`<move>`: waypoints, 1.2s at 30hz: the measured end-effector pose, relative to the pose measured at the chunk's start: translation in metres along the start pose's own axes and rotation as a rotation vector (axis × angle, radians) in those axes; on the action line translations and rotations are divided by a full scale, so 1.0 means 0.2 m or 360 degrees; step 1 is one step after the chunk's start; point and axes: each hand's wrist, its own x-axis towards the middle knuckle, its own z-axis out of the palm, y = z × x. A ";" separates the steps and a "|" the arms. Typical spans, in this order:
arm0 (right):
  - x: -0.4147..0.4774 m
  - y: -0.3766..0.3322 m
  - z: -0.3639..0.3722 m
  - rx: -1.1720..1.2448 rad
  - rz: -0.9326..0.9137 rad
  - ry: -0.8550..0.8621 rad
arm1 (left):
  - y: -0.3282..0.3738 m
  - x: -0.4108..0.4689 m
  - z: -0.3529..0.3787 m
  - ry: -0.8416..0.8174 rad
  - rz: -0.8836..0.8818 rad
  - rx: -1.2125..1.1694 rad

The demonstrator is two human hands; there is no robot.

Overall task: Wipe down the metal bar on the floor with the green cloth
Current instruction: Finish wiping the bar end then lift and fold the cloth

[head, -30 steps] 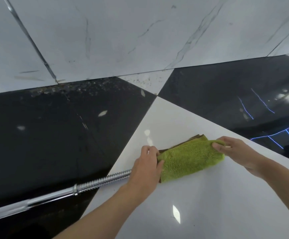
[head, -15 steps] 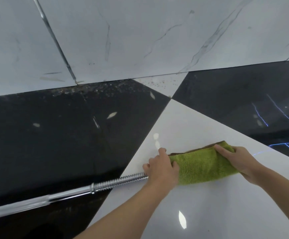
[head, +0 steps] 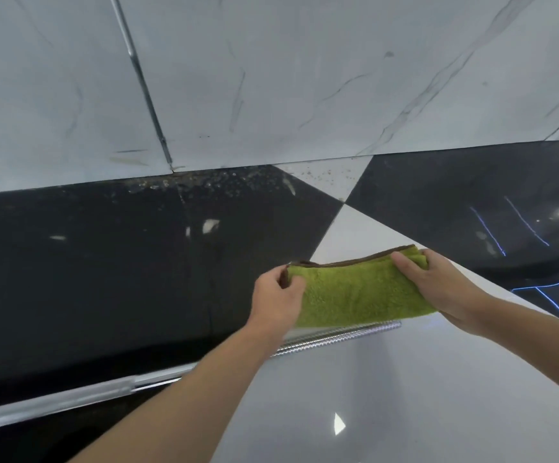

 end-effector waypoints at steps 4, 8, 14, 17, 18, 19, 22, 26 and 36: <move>-0.15 -0.28 0.26 -0.0041 -0.0023 -0.0100 | 0.13 -0.05 -0.39 0.0151 -0.0095 -0.0029; -0.47 -0.64 0.48 -0.0048 0.0005 -0.0194 | 0.30 -0.27 -0.81 0.0240 -0.0266 0.0038; -1.07 -1.08 0.73 0.0133 0.0176 -0.0258 | 0.68 -0.71 -1.39 0.0448 -0.0347 0.0118; -1.40 -1.35 0.85 0.0192 0.0265 -0.0306 | 0.93 -0.98 -1.71 0.0580 -0.0367 0.0095; -1.50 -1.46 0.88 0.0192 0.0267 -0.0341 | 1.01 -1.06 -1.82 0.0610 -0.0360 0.0083; -1.59 -1.57 0.92 0.0194 0.0241 -0.0368 | 1.08 -1.13 -1.92 0.0641 -0.0339 0.0066; -1.82 -1.84 1.04 0.0202 0.0208 -0.0418 | 1.29 -1.31 -2.21 0.0735 -0.0289 0.0070; -2.05 -2.15 1.27 0.0194 0.0180 -0.0495 | 1.48 -1.45 -2.61 0.0854 -0.0231 0.0066; -2.62 -2.68 2.09 0.0243 0.0025 -0.0557 | 1.55 -1.71 -3.73 0.0964 -0.0309 -0.0316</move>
